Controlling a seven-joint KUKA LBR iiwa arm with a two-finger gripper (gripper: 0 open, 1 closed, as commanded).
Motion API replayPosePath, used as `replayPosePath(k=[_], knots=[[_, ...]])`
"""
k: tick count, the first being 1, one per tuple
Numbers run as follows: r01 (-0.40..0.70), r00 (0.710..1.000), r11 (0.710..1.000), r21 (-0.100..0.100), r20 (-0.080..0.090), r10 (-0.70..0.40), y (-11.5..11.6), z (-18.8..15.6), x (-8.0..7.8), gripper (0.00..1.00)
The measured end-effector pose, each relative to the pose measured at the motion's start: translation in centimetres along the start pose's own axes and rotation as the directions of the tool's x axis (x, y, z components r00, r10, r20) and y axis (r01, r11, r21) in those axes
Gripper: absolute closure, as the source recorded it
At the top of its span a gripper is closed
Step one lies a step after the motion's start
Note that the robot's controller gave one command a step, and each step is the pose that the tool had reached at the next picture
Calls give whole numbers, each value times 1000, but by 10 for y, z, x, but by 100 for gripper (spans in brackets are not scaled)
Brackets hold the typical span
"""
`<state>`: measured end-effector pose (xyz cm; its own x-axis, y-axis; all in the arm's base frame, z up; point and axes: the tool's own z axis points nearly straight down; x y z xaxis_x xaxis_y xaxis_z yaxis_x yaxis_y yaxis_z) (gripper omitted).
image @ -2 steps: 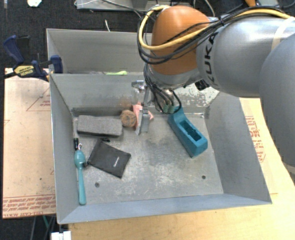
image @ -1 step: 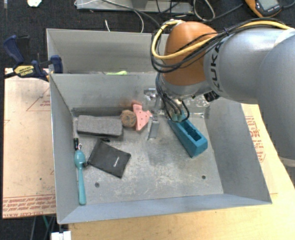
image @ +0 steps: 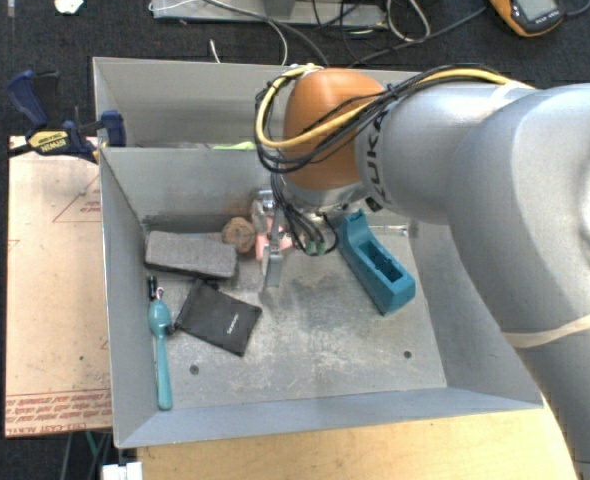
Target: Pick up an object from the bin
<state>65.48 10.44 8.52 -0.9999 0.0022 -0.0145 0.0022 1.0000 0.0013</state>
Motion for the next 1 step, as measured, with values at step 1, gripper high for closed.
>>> replayPosePath(k=[1], knots=[[-85, 996, 996, -1, 8, 85, 24, 12, 8, 0]])
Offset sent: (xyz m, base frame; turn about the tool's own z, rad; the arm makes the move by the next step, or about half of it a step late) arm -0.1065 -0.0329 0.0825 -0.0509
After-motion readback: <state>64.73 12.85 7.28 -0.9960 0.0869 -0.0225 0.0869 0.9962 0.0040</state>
